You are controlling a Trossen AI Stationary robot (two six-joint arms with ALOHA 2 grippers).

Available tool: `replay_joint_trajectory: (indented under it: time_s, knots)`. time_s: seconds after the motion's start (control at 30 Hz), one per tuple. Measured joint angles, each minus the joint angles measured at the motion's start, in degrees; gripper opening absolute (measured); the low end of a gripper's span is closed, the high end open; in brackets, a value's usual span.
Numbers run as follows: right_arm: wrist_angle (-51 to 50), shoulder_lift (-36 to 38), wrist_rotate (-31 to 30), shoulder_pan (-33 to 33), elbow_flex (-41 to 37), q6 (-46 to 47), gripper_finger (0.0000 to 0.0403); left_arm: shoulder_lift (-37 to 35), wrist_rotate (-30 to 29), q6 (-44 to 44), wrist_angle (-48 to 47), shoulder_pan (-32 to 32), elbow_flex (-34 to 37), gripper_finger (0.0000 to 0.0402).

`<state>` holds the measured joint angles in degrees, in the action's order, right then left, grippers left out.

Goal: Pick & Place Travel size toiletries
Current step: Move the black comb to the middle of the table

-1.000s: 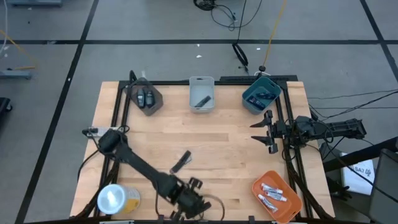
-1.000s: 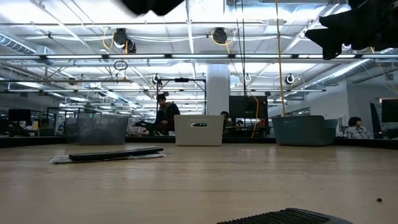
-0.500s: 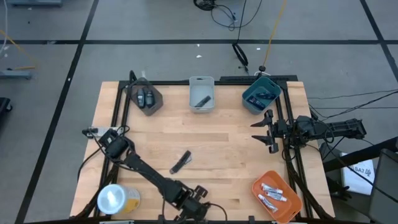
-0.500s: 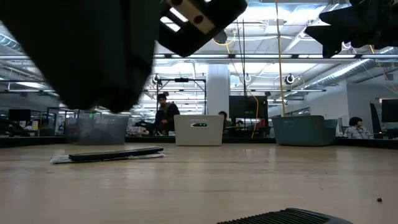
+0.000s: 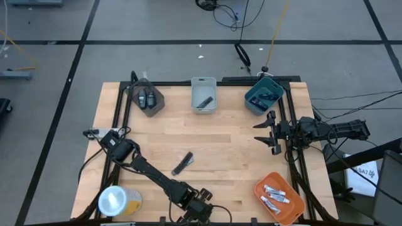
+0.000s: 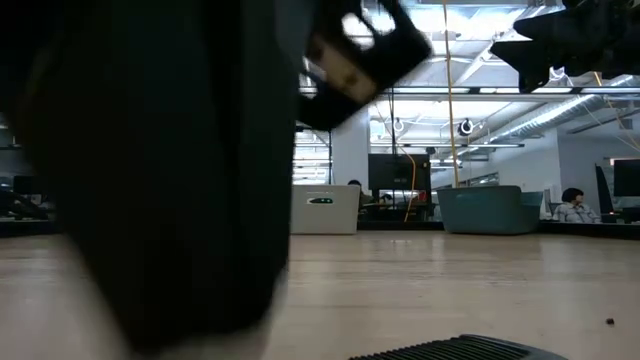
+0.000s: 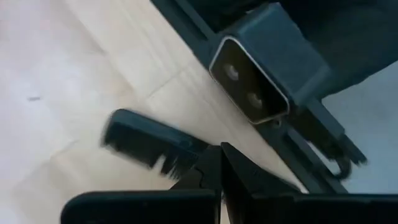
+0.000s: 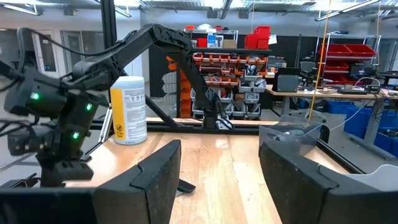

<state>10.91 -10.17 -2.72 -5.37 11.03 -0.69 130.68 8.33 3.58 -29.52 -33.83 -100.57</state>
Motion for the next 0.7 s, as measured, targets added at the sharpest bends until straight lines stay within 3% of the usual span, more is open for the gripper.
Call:
replay_joint_trajectory:
  time_s: [0.43, 0.7]
  knots:
    - [0.79, -0.26, 1.23, 0.02, 0.00, -0.28, 0.0210, 2.06, 4.56, -2.03, 1.23, 1.42, 1.16, 0.0000]
    - [1.23, -0.24, 1.53, 0.00, 0.00, -0.09, 0.0210, 2.36, 4.47, -2.60, -1.69, 2.78, 1.13, 0.0000]
